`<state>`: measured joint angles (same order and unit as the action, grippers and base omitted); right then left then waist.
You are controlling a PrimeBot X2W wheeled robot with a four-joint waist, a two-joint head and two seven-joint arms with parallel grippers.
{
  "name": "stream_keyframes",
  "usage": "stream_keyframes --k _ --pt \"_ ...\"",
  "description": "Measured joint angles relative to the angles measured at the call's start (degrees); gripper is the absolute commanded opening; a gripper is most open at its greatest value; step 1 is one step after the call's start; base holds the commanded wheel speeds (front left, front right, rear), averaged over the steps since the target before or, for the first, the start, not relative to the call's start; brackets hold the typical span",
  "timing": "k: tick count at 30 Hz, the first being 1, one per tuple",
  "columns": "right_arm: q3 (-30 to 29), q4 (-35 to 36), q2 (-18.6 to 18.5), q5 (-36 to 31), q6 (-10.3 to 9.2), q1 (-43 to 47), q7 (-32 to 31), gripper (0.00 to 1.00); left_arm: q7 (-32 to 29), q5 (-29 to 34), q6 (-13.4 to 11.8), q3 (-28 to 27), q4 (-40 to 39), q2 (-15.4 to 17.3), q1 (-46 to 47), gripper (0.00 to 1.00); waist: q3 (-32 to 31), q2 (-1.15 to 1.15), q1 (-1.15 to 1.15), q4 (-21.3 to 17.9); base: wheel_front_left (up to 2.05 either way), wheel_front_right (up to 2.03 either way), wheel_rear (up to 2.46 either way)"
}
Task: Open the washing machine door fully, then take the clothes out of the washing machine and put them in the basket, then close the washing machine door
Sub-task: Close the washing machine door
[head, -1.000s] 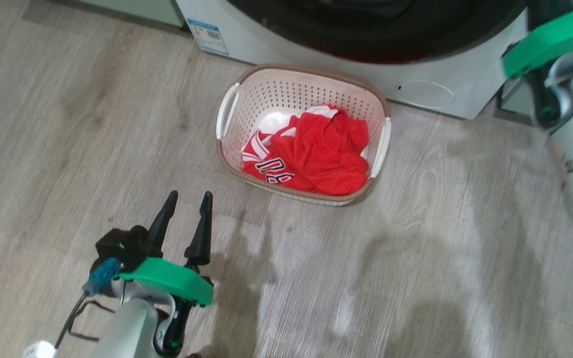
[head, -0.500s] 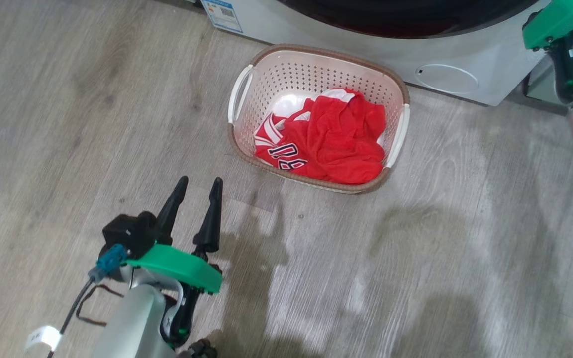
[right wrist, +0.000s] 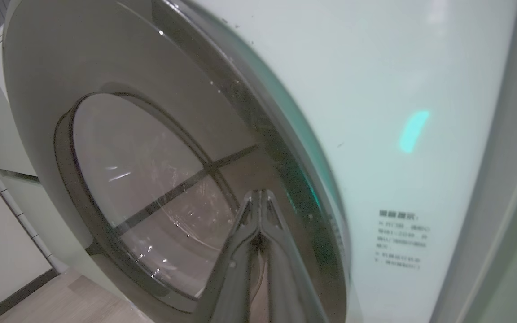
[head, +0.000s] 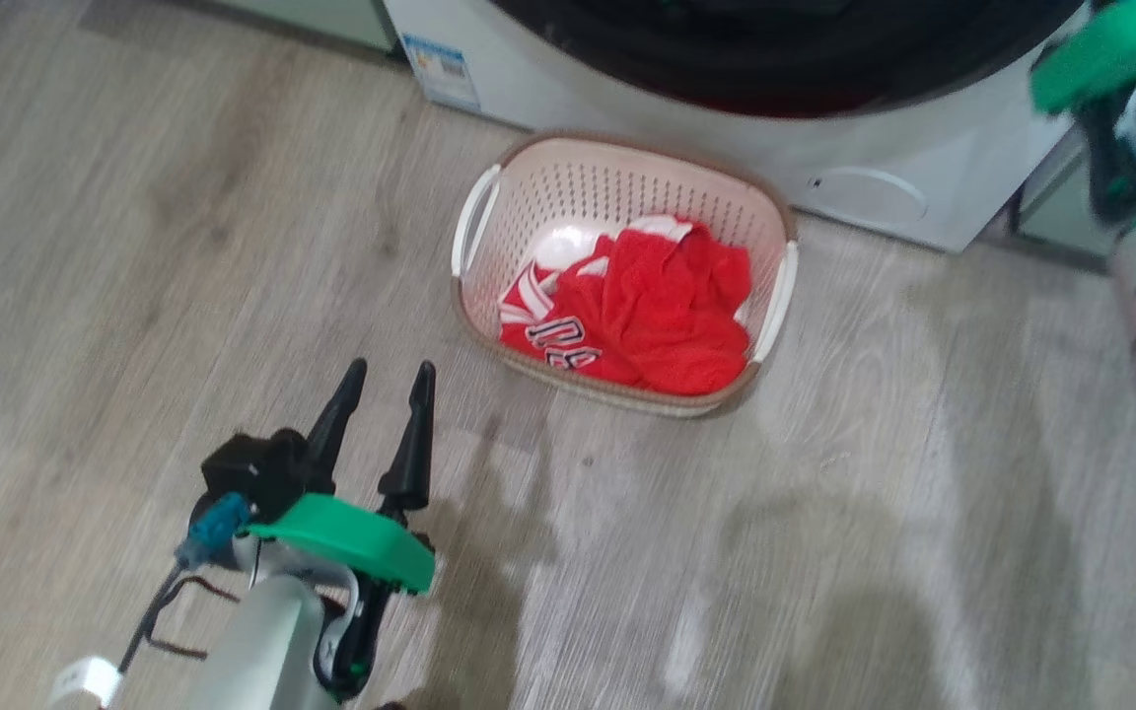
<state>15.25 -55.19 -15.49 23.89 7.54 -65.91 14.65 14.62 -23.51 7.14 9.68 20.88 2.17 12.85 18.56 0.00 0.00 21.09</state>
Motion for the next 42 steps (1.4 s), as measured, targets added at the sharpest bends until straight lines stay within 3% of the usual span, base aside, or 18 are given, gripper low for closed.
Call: stream_keyframes --k 7,8,9,10,11,15,22,30,42 --pt "0.3 6.7 3.4 2.2 0.00 15.1 0.0 0.00 0.0 3.7 0.0 -3.0 0.3 0.8 -3.6 1.00 -6.7 0.00 0.00 -1.6 0.00 0.00 0.00" --pt "0.1 7.7 4.0 2.8 0.00 17.3 0.0 0.16 0.0 3.9 0.0 -3.3 0.5 1.4 -4.1 1.00 -7.9 0.00 0.00 -1.9 0.00 0.00 0.00" --pt "-0.2 8.4 4.5 3.4 0.00 19.6 0.0 0.45 0.0 3.9 0.0 -3.4 0.6 2.0 -4.6 1.00 -9.0 0.00 0.00 -2.2 0.00 0.00 0.00" --pt "-0.2 9.1 4.9 3.7 0.00 21.6 0.0 0.92 0.0 3.9 0.0 -3.7 0.7 2.6 -5.2 1.00 -10.2 0.00 0.00 -2.6 0.00 0.00 0.00" --pt "-0.2 9.9 5.3 3.8 0.00 23.7 0.0 1.00 0.0 3.9 0.0 -4.2 0.8 3.3 -5.8 1.00 -11.3 0.00 0.00 -3.1 0.00 0.00 0.00" --pt "-2.3 14.4 6.3 2.1 0.00 30.6 0.0 1.00 0.0 4.0 0.0 -6.1 1.0 5.6 -7.6 1.00 -15.0 0.00 0.00 -5.6 0.00 0.00 0.00" --pt "-12.5 26.4 8.0 -6.1 0.00 41.8 0.0 1.00 0.0 4.4 0.4 -10.2 -0.3 6.7 -7.6 1.00 -18.2 0.00 0.00 -10.8 0.00 0.00 0.00" --pt "-15.9 34.3 10.7 -11.2 0.00 55.0 0.0 1.00 0.0 4.4 0.4 -12.0 -0.5 7.4 -8.9 1.00 -20.5 0.00 0.00 -16.1 0.00 0.00 0.00" --pt "-18.4 42.7 11.7 -15.1 0.00 65.1 0.0 1.00 0.0 8.6 0.4 -12.5 0.3 6.2 -11.5 1.00 -21.7 0.00 0.00 -21.1 0.00 0.00 0.00"
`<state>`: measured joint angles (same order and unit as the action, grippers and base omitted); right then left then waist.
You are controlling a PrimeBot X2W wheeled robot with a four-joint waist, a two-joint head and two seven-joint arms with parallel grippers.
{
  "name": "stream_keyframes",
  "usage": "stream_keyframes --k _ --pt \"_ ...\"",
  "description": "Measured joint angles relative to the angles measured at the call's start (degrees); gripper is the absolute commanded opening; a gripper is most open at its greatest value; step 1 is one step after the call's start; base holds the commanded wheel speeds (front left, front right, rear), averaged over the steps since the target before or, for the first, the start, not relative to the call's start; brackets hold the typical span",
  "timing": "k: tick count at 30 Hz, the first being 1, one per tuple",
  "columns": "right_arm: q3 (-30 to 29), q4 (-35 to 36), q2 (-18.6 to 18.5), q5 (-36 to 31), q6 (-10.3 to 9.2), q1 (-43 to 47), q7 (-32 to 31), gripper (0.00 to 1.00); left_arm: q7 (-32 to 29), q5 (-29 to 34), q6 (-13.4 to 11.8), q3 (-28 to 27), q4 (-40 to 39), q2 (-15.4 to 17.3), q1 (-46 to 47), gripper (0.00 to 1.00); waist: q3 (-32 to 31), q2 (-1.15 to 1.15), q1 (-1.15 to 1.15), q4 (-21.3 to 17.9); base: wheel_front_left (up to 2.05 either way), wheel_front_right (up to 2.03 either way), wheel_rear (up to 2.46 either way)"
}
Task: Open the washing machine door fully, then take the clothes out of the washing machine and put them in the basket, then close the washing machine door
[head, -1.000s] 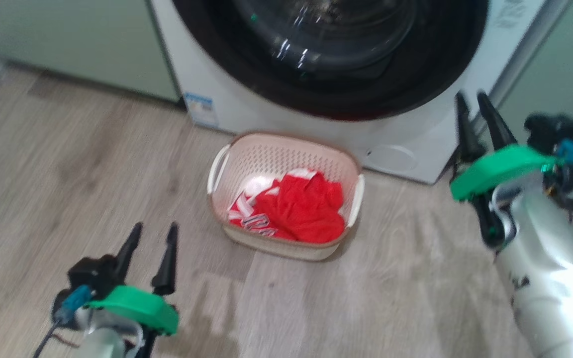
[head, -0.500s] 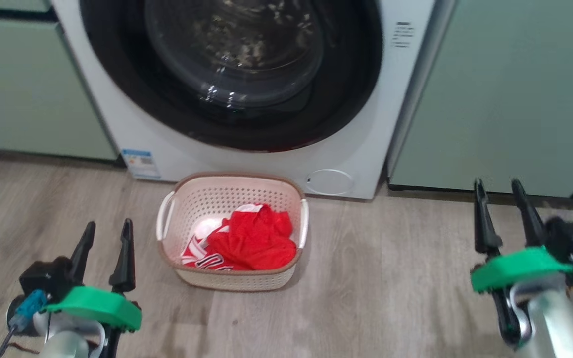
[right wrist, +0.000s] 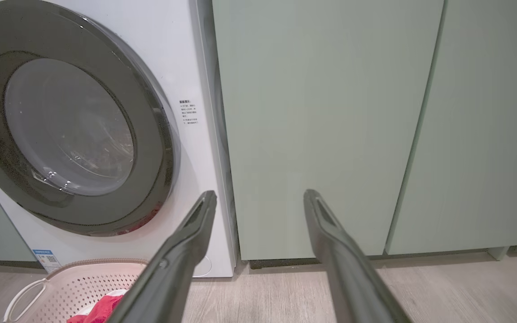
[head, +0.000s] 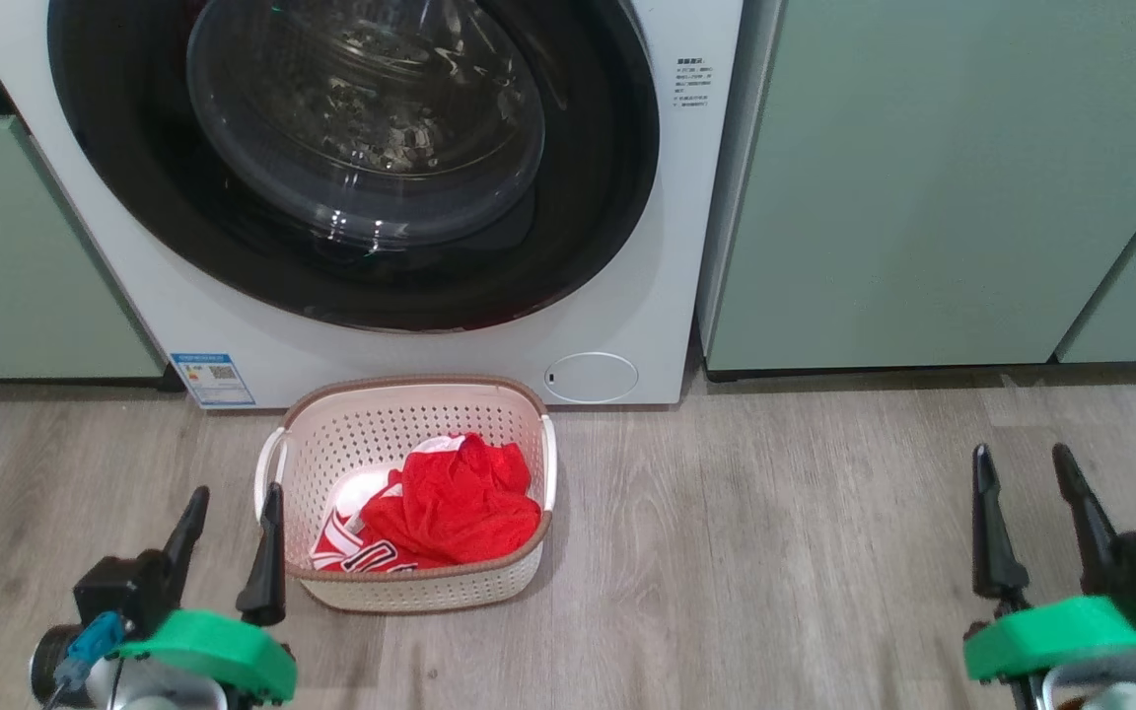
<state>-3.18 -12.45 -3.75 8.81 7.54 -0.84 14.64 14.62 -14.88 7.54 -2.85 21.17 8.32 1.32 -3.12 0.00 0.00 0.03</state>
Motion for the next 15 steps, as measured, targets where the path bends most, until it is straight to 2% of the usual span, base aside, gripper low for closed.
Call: stream_keyframes --k 15 --pt "-1.8 1.5 0.5 -0.3 0.00 3.4 0.0 1.00 0.0 0.2 0.0 -0.5 1.2 -1.2 0.0 1.00 -0.4 0.00 0.00 -0.3 0.00 0.00 0.00"
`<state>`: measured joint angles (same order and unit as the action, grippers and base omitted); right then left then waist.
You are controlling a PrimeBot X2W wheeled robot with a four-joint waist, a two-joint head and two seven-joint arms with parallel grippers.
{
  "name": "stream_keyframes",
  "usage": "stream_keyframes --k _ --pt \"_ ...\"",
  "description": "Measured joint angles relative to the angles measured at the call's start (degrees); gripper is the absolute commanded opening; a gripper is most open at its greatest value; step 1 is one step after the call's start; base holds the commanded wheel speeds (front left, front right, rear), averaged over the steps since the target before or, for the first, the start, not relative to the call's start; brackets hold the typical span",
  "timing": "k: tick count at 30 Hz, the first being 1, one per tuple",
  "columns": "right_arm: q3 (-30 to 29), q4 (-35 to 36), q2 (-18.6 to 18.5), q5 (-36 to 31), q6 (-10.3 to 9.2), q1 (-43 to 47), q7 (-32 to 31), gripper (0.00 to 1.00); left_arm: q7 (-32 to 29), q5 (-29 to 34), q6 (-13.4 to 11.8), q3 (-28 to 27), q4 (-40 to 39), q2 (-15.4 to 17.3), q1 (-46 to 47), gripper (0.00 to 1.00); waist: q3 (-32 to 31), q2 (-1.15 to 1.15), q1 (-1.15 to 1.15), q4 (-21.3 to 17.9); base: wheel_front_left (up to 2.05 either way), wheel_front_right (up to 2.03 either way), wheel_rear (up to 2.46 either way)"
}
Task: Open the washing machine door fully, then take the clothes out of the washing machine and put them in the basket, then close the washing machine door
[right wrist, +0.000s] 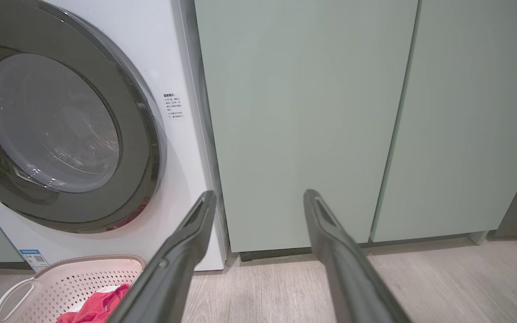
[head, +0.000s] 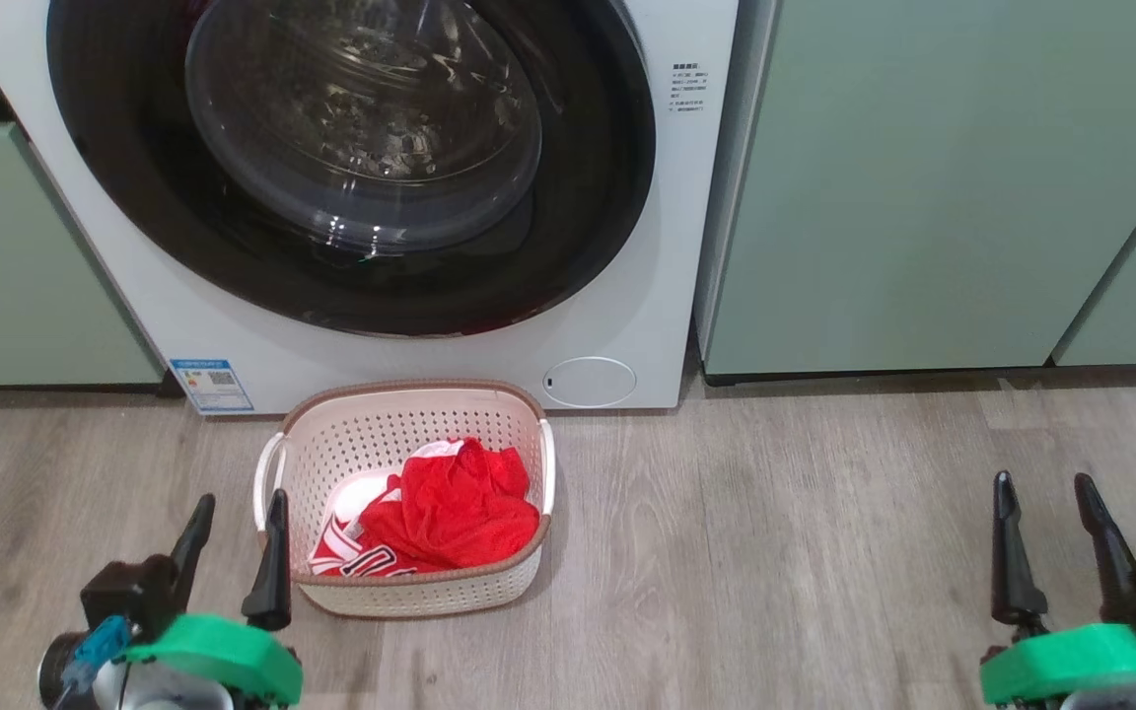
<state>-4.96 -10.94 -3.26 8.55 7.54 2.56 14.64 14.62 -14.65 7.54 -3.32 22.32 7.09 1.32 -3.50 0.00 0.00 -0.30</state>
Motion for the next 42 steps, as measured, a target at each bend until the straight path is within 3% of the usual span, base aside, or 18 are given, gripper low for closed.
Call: stream_keyframes --k 14,15,22,42 --pt "-1.9 -0.1 0.4 0.0 0.00 0.0 0.0 1.00 0.0 0.0 0.0 0.2 1.2 -0.1 0.0 1.00 0.1 0.00 0.00 0.2 0.00 0.00 0.00" --pt "-1.9 -0.1 0.4 0.0 0.00 0.0 0.0 0.00 0.0 0.0 0.0 0.2 1.2 -0.1 0.0 0.00 0.1 0.00 0.00 0.2 0.00 0.00 0.00" --pt "-1.2 -6.8 0.6 0.3 0.00 1.8 -0.2 0.00 -0.4 -0.2 0.0 0.6 6.8 -1.8 -4.6 0.00 0.1 0.00 0.00 0.2 0.00 0.00 0.00" --pt "-1.3 -6.8 0.7 13.3 0.00 2.0 -3.5 0.00 -3.6 -12.4 0.0 0.5 5.0 -2.1 -4.5 0.00 0.7 0.00 0.00 0.2 0.00 0.00 0.00"
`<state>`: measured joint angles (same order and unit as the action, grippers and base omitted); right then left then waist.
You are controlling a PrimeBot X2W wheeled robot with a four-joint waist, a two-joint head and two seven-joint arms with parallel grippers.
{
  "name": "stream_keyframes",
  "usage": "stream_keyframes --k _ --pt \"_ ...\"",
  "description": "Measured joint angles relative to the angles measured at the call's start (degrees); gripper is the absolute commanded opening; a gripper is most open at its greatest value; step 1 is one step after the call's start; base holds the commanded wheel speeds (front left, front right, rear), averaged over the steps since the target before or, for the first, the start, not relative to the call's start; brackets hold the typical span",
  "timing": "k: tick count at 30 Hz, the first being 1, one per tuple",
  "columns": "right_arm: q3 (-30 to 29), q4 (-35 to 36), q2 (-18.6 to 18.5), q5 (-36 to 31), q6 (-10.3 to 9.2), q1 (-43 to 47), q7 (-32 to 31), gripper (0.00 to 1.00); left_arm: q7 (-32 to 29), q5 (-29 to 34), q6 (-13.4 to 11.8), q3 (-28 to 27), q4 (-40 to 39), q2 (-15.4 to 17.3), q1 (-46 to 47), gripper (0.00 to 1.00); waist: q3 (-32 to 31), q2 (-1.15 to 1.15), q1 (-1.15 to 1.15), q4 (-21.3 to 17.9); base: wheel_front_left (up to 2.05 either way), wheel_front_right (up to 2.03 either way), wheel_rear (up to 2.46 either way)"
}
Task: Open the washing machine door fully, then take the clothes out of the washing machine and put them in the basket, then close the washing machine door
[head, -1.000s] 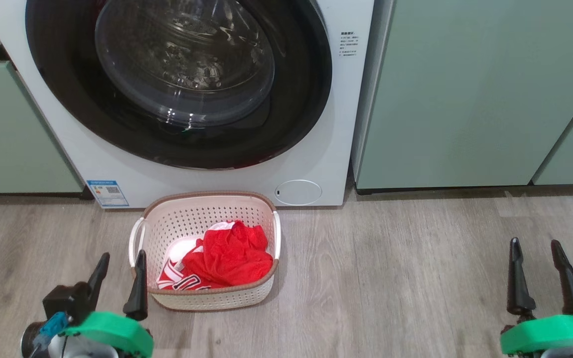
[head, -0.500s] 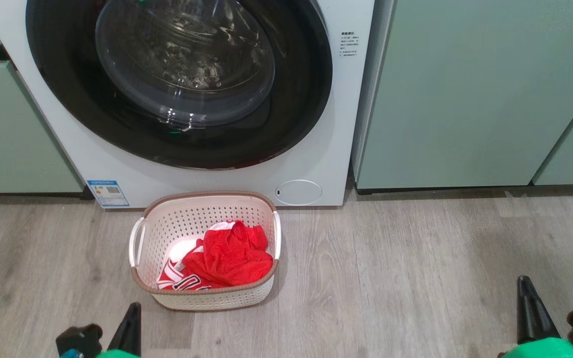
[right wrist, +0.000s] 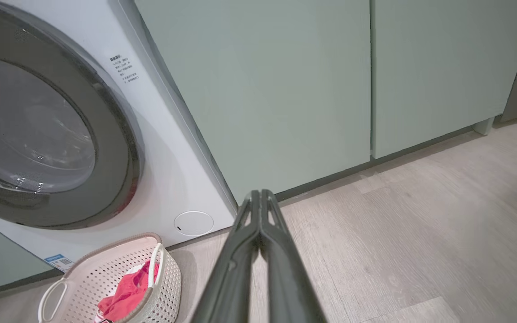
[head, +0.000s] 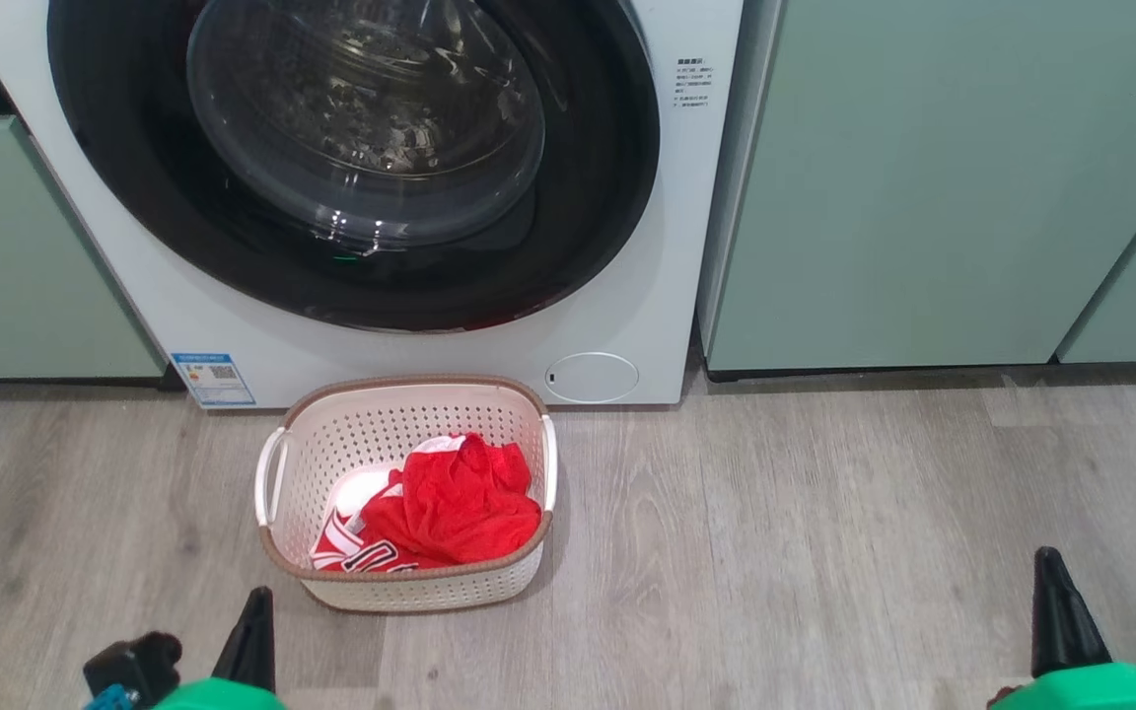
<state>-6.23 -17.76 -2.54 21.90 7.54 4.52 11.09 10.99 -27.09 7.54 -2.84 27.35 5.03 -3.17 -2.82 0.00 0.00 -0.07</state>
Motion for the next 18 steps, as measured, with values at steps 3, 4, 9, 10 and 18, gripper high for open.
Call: stream_keyframes --k 3,4,9,10,18 --pt "0.0 0.1 0.0 2.0 0.00 -0.2 -0.5 0.00 -0.5 -1.9 0.0 0.0 -0.4 0.0 0.1 0.00 0.1 0.00 0.00 0.0 0.00 0.00 0.00" --pt "0.0 0.1 0.0 2.6 0.00 -0.3 -0.5 0.00 -0.6 -2.5 0.0 0.0 -0.5 -0.1 0.2 0.00 0.1 0.00 0.00 0.0 0.00 0.00 0.00" --pt "-0.1 0.2 0.0 6.0 0.00 -1.0 -1.5 0.00 -1.4 -5.6 0.0 -0.1 -0.8 -0.1 0.4 0.00 0.3 0.00 0.00 0.0 0.00 0.00 0.00" --pt "-0.1 0.2 0.0 6.6 0.00 -1.0 -1.6 0.00 -1.5 -6.2 0.0 -0.1 -1.0 -0.2 0.4 0.00 0.3 0.00 0.00 0.0 0.00 0.00 0.00" --pt "-0.2 0.3 0.0 11.3 0.00 -1.1 -2.8 0.00 -2.7 -10.5 0.0 -0.1 -1.7 -0.4 1.0 0.00 0.5 0.00 0.00 0.0 0.00 0.00 0.00"
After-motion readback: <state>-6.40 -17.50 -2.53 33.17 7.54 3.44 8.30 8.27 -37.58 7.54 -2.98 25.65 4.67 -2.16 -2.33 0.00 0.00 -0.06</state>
